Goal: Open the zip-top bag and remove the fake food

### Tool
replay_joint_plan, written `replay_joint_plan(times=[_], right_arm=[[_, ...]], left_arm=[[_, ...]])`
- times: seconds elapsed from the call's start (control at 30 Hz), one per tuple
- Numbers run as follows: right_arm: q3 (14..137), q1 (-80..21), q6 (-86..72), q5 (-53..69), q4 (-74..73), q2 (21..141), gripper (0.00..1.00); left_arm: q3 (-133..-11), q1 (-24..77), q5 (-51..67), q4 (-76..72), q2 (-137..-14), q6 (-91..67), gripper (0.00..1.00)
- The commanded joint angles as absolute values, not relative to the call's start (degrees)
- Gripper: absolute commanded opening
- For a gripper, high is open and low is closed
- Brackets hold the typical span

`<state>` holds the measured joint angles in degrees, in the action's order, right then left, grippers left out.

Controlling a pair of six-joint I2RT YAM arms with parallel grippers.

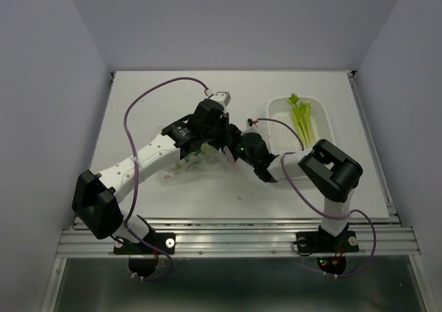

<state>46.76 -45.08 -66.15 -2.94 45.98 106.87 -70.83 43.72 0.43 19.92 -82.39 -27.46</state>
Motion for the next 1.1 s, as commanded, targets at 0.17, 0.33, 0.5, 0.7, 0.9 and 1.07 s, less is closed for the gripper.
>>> replay_joint_plan(times=[0.17,0.33,0.5,0.7,0.9,1.07], right_arm=[[46.4,-45.5,-61.2,-4.7,58.6,107.1,1.0],[47.0,-45.5,-58.5,-6.1,51.3,104.7,0.89],[47.8,-46.1,-55.5,-9.8,42.5,102.2,0.77],[48.0,-46.1,-53.4,-11.8,38.1,100.4,0.81],[48.4,-46.1,-51.1,-12.4,37.4,99.2,0.9],[47.6,-46.1,-50.1,-14.0,37.9,98.0,0.89]], left_arm=[[-71.1,45.0,4.9,17.1,-82.8,-26.9,0.0],[-71.1,45.0,4.9,17.4,-83.8,-26.8,0.0],[-71.3,45.0,4.9,17.4,-84.3,-26.9,0.0],[-71.3,45.0,5.1,17.8,-84.6,-26.8,0.0],[-71.1,45.0,5.2,17.9,-84.4,-26.8,0.0],[-71.3,45.0,5.2,17.9,-84.8,-26.7,0.0]])
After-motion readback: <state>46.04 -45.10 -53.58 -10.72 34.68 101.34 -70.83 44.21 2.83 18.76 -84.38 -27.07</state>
